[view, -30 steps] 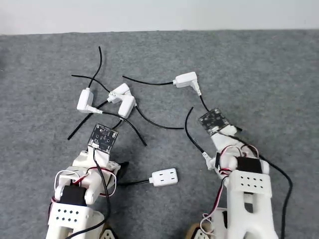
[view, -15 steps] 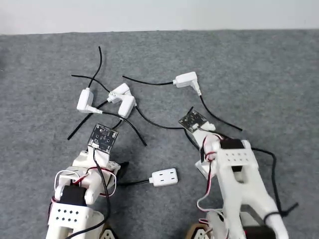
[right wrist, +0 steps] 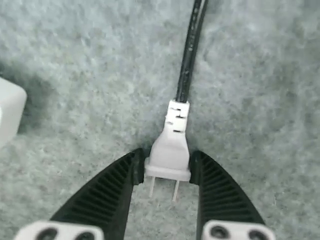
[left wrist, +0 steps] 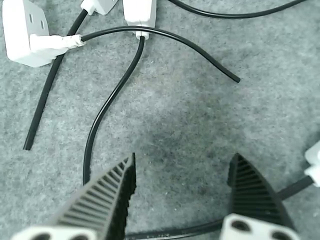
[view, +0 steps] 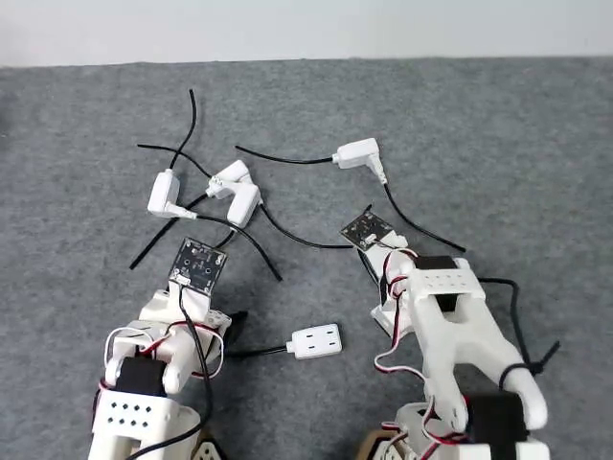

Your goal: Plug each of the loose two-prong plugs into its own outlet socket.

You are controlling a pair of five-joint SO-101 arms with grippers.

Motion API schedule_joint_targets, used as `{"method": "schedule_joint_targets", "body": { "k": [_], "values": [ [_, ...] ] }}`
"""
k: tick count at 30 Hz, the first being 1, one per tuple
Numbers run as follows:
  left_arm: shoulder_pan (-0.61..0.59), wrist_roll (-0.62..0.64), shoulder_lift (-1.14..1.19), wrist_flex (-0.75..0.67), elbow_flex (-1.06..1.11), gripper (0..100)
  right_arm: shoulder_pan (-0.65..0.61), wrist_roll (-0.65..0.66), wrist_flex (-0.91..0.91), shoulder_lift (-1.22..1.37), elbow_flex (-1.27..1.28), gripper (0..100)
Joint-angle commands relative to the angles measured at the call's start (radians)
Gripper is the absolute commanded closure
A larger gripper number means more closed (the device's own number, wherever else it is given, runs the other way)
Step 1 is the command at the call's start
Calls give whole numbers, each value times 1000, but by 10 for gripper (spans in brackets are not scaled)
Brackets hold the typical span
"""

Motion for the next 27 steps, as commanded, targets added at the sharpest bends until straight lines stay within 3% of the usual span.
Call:
{"method": "schedule_joint_targets", "body": {
  "k": [1, 4, 9, 18, 22, 27],
  "values": [
    [9, 6, -9, -23, -4, 717, -8, 3, -18, 18, -43, 882],
    [9, 6, -9, -23, -4, 717, -4, 51, -19, 12, -48, 998],
    [9, 6, -9, -23, -4, 717, 62, -2, 33, 10, -106, 988],
    [9, 6, -9, -23, -4, 717, 334, -354, 222, 10, -407, 991],
    [9, 6, -9, -23, -4, 717, 349, -445, 283, 10, -450, 991],
    [9, 6, -9, -23, -4, 717, 305, -666, 351, 10, -448, 991]
  ]
}}
